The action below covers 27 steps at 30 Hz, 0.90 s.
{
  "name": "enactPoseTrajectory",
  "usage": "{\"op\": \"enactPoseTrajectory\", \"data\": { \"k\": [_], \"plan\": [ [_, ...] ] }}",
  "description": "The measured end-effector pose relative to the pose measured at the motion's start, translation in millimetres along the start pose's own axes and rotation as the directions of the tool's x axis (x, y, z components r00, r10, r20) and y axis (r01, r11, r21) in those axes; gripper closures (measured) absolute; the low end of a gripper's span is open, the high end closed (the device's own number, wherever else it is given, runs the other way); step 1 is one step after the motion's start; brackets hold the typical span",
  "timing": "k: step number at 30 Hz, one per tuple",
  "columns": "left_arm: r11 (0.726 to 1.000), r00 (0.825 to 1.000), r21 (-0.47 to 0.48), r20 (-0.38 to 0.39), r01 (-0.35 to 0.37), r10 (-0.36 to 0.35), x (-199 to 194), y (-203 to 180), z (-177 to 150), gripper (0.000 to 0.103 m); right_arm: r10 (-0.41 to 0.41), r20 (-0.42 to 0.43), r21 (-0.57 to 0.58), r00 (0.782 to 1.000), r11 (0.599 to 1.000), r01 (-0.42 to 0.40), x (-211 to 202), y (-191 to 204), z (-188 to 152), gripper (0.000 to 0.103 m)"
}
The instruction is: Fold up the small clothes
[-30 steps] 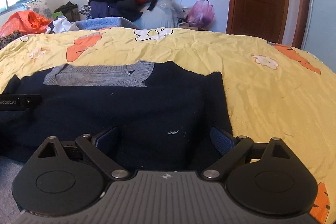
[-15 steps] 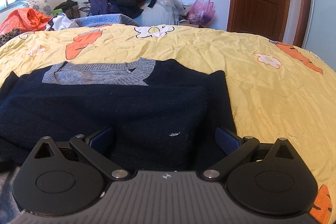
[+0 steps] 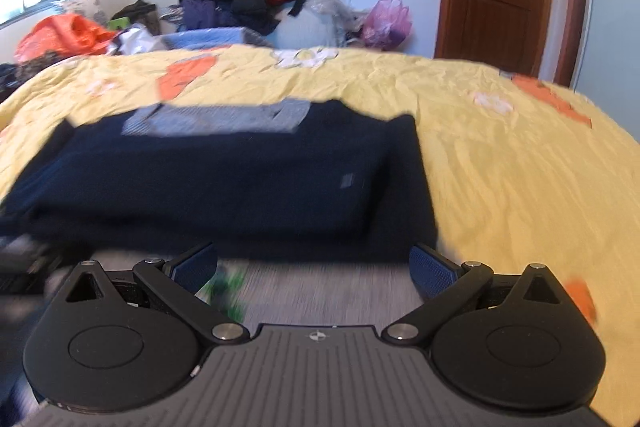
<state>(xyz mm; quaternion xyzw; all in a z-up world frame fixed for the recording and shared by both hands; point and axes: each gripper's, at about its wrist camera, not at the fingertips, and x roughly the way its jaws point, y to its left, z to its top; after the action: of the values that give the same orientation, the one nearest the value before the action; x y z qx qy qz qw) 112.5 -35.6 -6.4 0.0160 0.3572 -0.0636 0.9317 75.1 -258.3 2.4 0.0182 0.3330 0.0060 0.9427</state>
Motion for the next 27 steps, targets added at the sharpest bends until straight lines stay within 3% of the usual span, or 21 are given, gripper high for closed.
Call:
{"op": "enactPoseTrajectory", "data": {
  "k": [3,6,12,15,18,23,27],
  "plan": [
    [1.000,1.000,0.001,-0.001,-0.001,0.001,0,0,0,0.000,0.022,-0.032,0.024,0.999,1.000,-0.021,-21,0,-24,0.000],
    [1.000,1.000,0.003,-0.001,-0.005,0.005,0,0,0,0.000,0.005,-0.005,-0.056,1.000,0.998,-0.005,-36,8,-45,0.000],
    [0.998,0.998,0.015,-0.012,-0.054,0.054,-8,-6,-4,0.000,-0.006,-0.011,-0.049,1.000,0.999,0.005,-34,10,-43,0.000],
    [0.996,0.995,-0.028,-0.051,-0.086,0.084,-27,-7,-17,0.000,-0.004,-0.010,-0.043,1.000,0.999,0.003,-35,9,-45,0.000],
    [0.996,0.995,-0.048,-0.076,-0.074,0.070,-54,-6,-36,0.000,-0.004,-0.009,-0.043,1.000,0.999,0.003,-36,9,-46,0.000],
    [0.998,0.998,0.000,-0.004,-0.068,0.068,-86,-6,-76,0.000,-0.003,-0.009,-0.042,1.000,0.999,0.003,-36,9,-46,0.000],
    [0.999,0.999,-0.023,-0.006,-0.047,0.047,-85,2,-75,0.000,-0.019,-0.014,-0.019,1.000,1.000,0.019,-44,9,-48,0.000]
  ]
}}
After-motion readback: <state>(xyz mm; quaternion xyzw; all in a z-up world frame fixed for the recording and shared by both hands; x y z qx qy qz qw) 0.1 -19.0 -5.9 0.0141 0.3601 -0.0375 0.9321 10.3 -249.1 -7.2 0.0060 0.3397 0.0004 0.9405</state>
